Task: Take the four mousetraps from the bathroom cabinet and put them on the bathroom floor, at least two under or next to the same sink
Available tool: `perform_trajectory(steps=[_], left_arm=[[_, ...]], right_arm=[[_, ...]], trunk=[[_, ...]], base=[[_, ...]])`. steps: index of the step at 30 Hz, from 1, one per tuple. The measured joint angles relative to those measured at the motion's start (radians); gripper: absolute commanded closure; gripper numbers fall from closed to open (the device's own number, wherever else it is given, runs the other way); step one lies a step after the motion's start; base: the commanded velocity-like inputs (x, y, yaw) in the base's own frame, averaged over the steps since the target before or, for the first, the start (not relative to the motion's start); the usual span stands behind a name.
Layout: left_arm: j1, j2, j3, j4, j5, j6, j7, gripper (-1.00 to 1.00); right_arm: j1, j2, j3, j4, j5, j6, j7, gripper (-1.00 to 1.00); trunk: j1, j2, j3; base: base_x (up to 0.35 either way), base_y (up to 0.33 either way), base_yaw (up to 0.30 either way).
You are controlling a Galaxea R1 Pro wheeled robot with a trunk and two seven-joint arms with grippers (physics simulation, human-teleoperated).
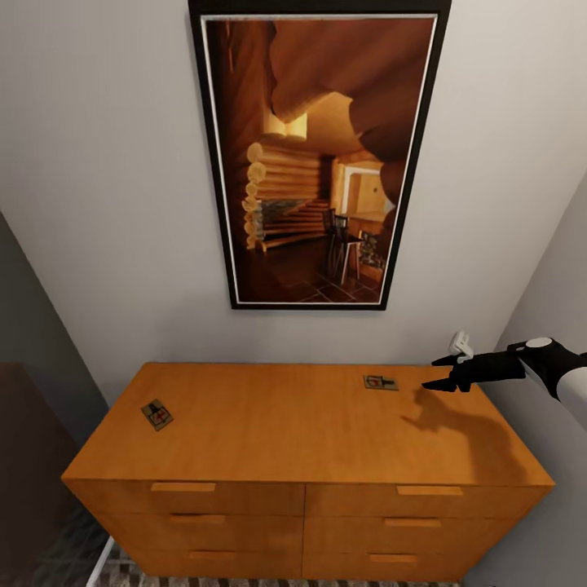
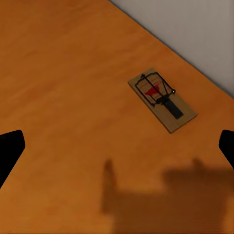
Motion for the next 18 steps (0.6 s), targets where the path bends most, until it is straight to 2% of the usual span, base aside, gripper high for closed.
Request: perform_trajectory(steps=[5,18], left_arm=[[0.0,0.0,0.0,0.0,0.0,0.0,0.0,-1.0],[0.0,0.0,0.0,0.0,0.0,0.002,0.0,-1.0]], right_arm=[[0.0,0.0,0.0,0.0,0.0,0.0,0.0,-1.0],[0.0,0.0,0.0,0.0,-0.001,0.0,0.0,-1.0]], trunk=[[0.0,0.0,-0.008],[0.0,0.0,-0.021]], base=[[0.119,0.0,0.0],[0.289,0.0,0.0]])
